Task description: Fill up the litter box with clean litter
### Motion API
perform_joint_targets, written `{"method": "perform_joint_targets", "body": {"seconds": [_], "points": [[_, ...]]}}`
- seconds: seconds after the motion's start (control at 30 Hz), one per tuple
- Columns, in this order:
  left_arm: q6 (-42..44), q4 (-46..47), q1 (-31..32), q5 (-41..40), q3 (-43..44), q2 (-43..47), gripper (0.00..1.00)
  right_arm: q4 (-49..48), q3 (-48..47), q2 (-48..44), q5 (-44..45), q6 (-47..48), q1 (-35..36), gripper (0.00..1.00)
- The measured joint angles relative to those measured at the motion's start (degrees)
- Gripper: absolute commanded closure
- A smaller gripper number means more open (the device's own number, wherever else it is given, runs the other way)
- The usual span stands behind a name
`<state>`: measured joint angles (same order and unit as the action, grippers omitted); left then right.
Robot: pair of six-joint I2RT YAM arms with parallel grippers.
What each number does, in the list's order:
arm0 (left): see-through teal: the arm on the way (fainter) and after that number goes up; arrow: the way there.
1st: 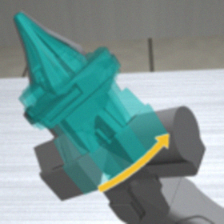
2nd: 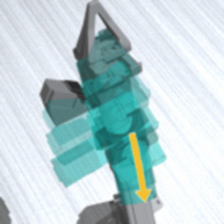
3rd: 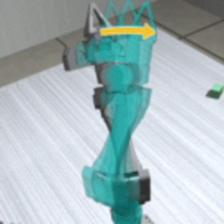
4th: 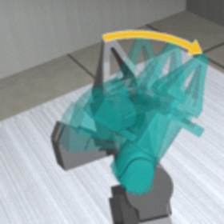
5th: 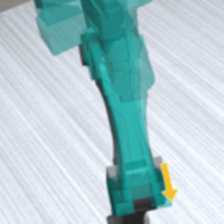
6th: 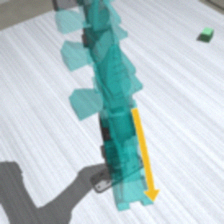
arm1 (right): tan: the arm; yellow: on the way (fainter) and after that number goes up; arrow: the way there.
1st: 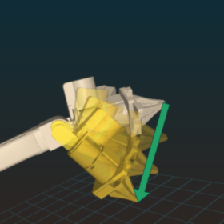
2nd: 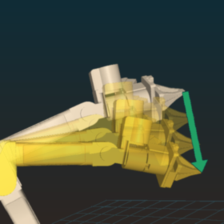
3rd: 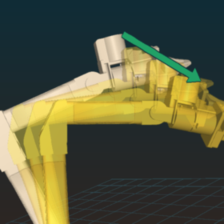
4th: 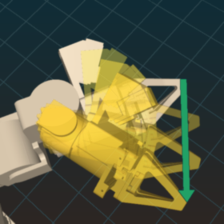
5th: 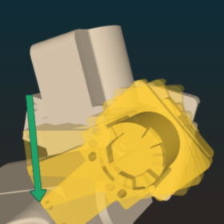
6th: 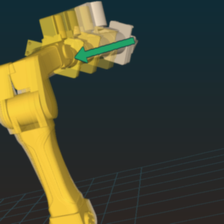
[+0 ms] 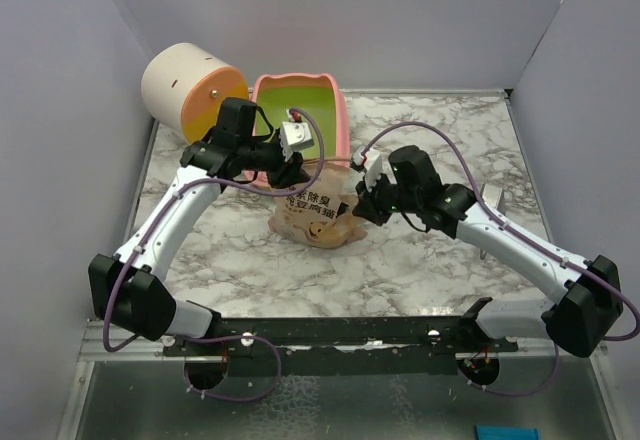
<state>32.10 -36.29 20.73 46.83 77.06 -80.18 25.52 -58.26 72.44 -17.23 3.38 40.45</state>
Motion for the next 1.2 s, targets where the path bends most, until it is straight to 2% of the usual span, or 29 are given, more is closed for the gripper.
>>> {"method": "perform_joint_targets", "body": {"seconds": [0.07,0.2,0.23,0.3,0.37,0.43,0.67,0.9,1.2], "points": [[0.04,1.9,0.7,-1.51,-2.14,1.4,0.99,0.66,-0.26,0.04,0.0,-0.02,0.0,0.99],[-2.47,10.23,2.05,-6.95,-11.04,8.92,1.0,1.36,-0.74,0.24,0.0,-0.09,0.2,0.98],[-3.13,12.76,2.32,-8.33,-13.73,11.5,1.0,1.44,-0.85,0.44,0.0,-0.15,0.22,0.94],[-4.26,17.18,2.67,-10.01,-18.53,16.04,1.0,1.49,-1.18,0.81,-0.04,-0.61,0.22,0.7],[-4.48,21.33,2.75,-11.3,-23.5,20.39,1.0,1.44,-1.68,1.03,-0.11,-0.9,0.22,0.55],[-3.82,26.6,2.75,-11.61,-28.61,24.33,1.0,1.44,-2.19,1.05,-0.15,-1.66,0.22,0.51],[-1.81,41.94,2.78,-11.34,-42.18,34.36,1.0,1.07,-5.18,1.03,0.79,-3.45,0.22,0.49],[-2.56,47.84,2.78,-11.32,-44.78,35.1,1.0,1.49,-12.44,3.26,1.77,-3.54,0.22,0.51],[-3.34,49.46,2.78,-12.04,-46.1,36.48,1.0,3.96,-12.66,6.08,1.75,-3.56,0.22,0.55]]}}
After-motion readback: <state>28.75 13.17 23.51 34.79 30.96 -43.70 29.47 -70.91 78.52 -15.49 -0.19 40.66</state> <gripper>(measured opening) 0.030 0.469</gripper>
